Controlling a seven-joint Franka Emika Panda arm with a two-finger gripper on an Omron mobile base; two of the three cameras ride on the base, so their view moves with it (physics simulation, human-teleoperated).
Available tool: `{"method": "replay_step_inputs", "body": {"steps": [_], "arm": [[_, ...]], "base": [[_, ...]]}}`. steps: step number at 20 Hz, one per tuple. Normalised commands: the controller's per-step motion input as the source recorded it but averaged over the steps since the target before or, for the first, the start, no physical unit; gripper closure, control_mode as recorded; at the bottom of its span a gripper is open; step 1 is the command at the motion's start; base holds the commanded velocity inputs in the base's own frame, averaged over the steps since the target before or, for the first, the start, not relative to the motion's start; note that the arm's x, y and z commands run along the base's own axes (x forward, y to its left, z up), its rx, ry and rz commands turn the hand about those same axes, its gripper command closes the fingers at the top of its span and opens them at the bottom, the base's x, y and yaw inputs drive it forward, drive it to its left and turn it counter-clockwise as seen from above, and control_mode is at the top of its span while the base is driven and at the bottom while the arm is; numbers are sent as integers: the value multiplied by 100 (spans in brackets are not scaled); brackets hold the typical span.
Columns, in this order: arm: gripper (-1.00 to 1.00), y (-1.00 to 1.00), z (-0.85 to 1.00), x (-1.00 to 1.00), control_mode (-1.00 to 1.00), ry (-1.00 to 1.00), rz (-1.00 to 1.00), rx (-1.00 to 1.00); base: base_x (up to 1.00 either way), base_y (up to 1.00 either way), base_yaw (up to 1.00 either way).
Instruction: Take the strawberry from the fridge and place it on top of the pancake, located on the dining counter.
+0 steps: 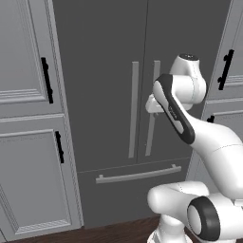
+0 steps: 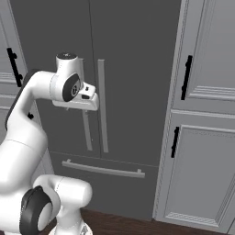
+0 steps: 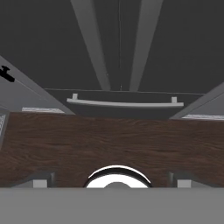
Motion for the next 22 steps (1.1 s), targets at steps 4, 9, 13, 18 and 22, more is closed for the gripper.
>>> {"method": "replay_step_inputs", "body": {"steps": [4,9,13,18,22], "arm": [[-100,0,0,0,100,0,0,0],[-100,0,0,0,100,0,0,0],[-100,0,0,0,100,0,0,0],[-100,-1,-2,20,-100,-9,1,0],[-100,-14,0,39,-100,-41,0,0]], "base": [[3,-7,0],[22,0,0],[7,-3,0],[2,0,0],[0,0,0]]}}
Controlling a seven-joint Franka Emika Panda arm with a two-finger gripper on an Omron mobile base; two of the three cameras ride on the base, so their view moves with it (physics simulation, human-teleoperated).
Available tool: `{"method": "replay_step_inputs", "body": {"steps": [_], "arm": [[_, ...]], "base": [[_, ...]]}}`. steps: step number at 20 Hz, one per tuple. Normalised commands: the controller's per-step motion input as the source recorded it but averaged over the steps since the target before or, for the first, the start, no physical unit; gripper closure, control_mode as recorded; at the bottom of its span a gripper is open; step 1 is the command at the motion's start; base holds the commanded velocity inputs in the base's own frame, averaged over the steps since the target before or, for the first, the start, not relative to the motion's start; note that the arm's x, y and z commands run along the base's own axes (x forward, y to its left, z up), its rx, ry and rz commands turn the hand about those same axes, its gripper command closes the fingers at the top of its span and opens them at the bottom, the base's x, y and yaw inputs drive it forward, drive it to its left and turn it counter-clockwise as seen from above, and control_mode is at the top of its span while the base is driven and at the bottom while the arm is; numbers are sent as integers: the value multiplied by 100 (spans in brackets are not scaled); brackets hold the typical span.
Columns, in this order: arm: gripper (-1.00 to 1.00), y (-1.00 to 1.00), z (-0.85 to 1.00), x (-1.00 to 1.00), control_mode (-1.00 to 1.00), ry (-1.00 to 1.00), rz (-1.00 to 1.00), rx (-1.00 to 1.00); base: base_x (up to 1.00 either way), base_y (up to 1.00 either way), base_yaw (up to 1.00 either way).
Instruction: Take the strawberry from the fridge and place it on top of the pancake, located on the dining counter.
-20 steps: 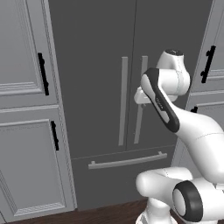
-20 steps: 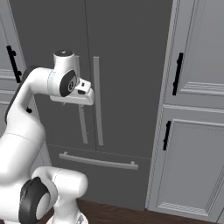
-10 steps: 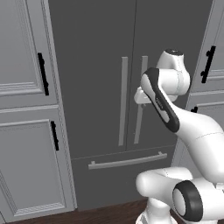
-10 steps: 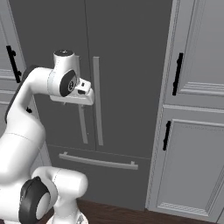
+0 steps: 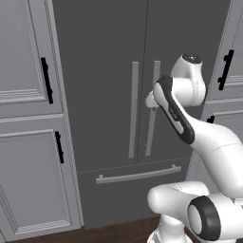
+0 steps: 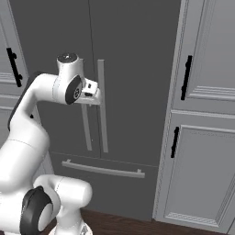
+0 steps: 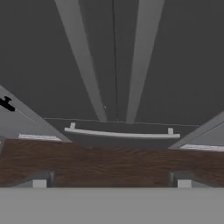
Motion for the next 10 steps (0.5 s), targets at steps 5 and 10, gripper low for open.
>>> {"method": "replay_step_inputs", "body": {"steps": [5,10], "arm": [[-100,-9,0,36,-100,-28,-6,0],[-100,-17,0,55,-100,0,-13,0]], "base": [[0,0,0],[0,0,0]]}}
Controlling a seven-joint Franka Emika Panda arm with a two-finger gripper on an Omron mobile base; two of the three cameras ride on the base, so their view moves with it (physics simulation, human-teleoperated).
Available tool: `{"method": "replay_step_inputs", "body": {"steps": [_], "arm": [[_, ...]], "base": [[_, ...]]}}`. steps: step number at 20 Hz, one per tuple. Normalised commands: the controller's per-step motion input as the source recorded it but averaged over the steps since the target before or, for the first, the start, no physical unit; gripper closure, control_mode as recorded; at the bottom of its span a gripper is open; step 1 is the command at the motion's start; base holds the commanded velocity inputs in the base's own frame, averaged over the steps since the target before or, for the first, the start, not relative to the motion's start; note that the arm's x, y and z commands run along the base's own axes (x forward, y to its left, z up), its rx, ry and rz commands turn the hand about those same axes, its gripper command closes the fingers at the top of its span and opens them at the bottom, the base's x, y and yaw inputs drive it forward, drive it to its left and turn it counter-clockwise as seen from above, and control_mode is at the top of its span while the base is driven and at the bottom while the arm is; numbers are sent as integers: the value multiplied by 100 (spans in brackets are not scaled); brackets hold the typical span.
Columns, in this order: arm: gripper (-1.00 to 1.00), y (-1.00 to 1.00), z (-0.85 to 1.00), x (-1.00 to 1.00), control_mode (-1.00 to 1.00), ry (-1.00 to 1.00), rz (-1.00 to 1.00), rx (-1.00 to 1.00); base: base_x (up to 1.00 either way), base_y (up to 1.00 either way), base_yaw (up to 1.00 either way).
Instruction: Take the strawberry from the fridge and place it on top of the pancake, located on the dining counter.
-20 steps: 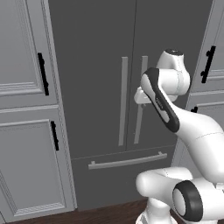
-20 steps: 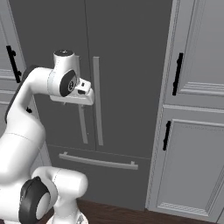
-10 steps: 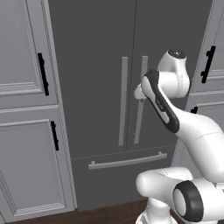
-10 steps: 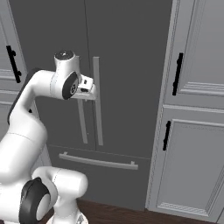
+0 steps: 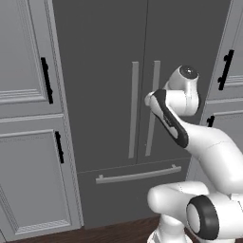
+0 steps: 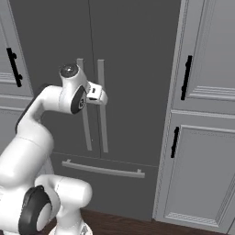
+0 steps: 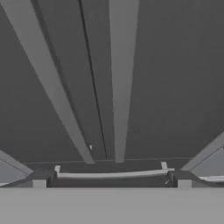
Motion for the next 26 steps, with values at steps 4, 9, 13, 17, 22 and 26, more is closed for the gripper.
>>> {"method": "replay_step_inputs", "body": {"steps": [4,9,13,17,22,26], "arm": [[-100,-20,0,26,-100,0,-1,0],[-100,-16,0,38,-100,0,0,0],[-100,0,-13,44,-100,0,0,0],[-100,2,-21,28,-100,-3,0,0],[-100,2,-14,30,-100,0,0,0],[-100,0,-12,36,-100,0,0,0]], "base": [[0,0,0],[0,0,0],[0,0,0],[0,0,0],[0,0,0],[0,0,0]]}}
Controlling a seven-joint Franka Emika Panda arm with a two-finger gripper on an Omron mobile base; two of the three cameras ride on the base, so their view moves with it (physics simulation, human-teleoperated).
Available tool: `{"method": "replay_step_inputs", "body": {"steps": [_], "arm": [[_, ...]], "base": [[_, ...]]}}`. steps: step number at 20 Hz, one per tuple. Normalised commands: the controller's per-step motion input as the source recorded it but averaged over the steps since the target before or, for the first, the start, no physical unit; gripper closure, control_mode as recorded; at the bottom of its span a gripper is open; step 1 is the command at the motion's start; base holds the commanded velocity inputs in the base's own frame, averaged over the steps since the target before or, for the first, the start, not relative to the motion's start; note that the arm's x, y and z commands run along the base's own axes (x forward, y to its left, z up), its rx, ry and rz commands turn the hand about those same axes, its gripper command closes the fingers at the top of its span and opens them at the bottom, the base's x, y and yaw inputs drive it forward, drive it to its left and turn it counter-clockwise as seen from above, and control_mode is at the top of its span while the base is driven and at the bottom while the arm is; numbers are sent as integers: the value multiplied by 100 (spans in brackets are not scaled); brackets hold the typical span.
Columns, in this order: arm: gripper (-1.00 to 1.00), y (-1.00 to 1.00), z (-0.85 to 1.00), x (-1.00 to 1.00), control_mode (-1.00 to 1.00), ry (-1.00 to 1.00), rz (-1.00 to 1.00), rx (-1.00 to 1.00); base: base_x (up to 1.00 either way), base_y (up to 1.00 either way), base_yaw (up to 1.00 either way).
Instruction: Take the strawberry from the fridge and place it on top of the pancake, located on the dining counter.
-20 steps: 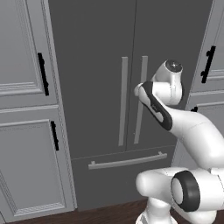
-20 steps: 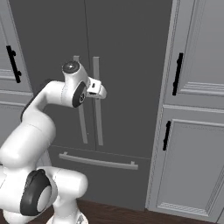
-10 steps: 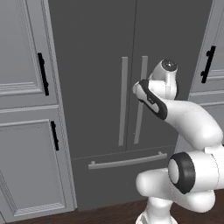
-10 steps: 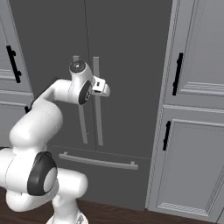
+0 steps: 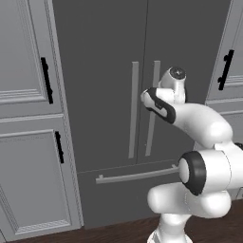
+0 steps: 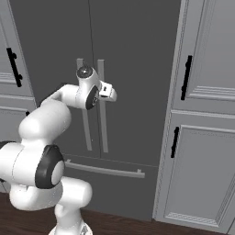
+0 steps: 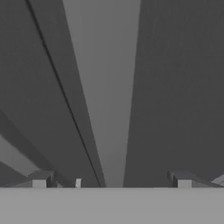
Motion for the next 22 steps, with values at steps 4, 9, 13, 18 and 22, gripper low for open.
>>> {"method": "replay_step_inputs", "body": {"steps": [4,9,13,18,22], "arm": [[-100,0,-17,38,-100,0,0,0],[-100,0,-20,31,-100,0,0,0],[-100,0,-14,41,-100,-1,0,0],[-100,0,-17,48,-100,-1,0,0],[-100,0,-18,57,-100,-2,0,0]], "base": [[0,0,0],[0,0,0],[0,0,0],[0,0,0],[0,0,0]]}}
